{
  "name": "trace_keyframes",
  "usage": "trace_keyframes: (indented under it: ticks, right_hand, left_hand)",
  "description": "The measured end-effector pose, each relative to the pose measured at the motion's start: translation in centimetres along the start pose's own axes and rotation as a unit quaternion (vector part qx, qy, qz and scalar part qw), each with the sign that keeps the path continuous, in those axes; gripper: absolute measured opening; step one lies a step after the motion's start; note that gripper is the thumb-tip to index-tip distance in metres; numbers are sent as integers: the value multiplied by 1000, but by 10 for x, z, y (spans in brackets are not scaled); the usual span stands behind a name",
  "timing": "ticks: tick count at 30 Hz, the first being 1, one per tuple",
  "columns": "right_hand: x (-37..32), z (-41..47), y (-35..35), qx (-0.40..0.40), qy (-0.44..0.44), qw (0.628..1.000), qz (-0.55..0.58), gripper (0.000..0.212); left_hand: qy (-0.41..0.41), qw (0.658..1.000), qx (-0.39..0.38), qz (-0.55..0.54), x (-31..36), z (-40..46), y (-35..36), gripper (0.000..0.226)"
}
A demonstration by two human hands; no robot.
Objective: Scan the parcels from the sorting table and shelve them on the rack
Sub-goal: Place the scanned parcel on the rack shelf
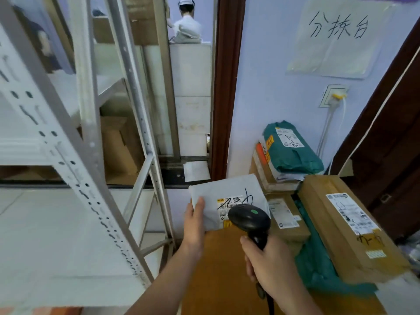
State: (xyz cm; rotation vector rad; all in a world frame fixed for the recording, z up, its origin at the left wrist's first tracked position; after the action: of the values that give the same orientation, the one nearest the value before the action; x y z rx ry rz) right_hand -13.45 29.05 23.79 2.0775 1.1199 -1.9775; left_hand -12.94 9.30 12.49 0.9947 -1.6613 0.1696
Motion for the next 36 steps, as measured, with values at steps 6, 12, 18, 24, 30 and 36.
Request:
trace_keyframes:
  ticks: [6,12,18,24,30,36]
  right_hand:
    - [-4,-66,-1,-75,-55,995,-18,24]
    - [-29,-117,39,-170,-109,979,-8,21]
    - [-82,-165,108,-250,-169,953,-6,22]
    - [-145,-206,185,-279,-205,938,-25,18]
    - [-227,-249,282,-302,-254,919,-1,18]
    - [-304,-284,356,-330,-305,893,33,13]
  left_hand:
    - [16,998,64,-15,-10,-78,-39,67]
    - [93,978,185,-22,27,-171,-106,52]
    - [140,946,287,-60,68,-252,-208,67]
    - [202,917,336,-79,133,-323,-306,45]
    - [260,891,367,-65,208,-378,-412,56]
    - [304,871,382,-57,284,-416,-493,34]
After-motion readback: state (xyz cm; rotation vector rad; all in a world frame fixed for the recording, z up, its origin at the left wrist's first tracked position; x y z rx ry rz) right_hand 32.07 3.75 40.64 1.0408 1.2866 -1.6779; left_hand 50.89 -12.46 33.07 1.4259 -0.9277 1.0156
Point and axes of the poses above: each hand's wrist, its own z-axis towards the middle knuckle, its own y-axis out of the palm, x = y × z, the point moved 9 cm from there along z, towards the middle knuckle, and after that the axes turned 5 degrees about -y, right-handed, at the moved point
